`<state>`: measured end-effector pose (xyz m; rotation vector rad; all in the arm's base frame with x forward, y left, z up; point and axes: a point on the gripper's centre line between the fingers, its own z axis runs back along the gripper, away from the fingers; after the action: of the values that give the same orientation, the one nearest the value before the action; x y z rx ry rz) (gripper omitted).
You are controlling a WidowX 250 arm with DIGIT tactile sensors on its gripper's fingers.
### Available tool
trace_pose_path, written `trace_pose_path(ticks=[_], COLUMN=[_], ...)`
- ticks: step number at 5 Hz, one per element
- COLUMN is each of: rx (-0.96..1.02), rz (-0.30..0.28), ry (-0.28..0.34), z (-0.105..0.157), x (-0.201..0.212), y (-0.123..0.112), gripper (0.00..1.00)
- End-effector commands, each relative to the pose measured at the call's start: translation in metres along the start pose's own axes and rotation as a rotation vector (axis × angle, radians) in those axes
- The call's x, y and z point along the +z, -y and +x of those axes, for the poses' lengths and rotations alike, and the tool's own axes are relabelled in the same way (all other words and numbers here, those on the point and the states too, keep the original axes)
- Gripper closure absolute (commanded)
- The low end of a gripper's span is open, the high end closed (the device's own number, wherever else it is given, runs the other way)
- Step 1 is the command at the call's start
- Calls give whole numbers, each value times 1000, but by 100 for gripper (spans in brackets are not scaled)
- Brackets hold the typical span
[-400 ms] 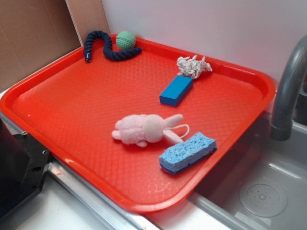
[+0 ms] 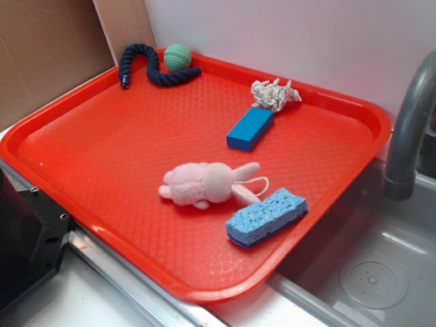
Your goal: Grab the blue block.
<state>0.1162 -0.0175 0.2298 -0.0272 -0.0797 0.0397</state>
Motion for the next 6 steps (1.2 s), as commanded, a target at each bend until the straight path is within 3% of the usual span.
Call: trace_pose_path(ticks=[1, 2, 4, 6], rx=[255, 223, 276, 288], rz=[19, 29, 35, -32], ry=[141, 134, 5, -18], z=[89, 107, 129, 134], x=[-53, -85, -156, -188], y=[42, 68, 52, 55], gripper=[0, 0, 0, 0])
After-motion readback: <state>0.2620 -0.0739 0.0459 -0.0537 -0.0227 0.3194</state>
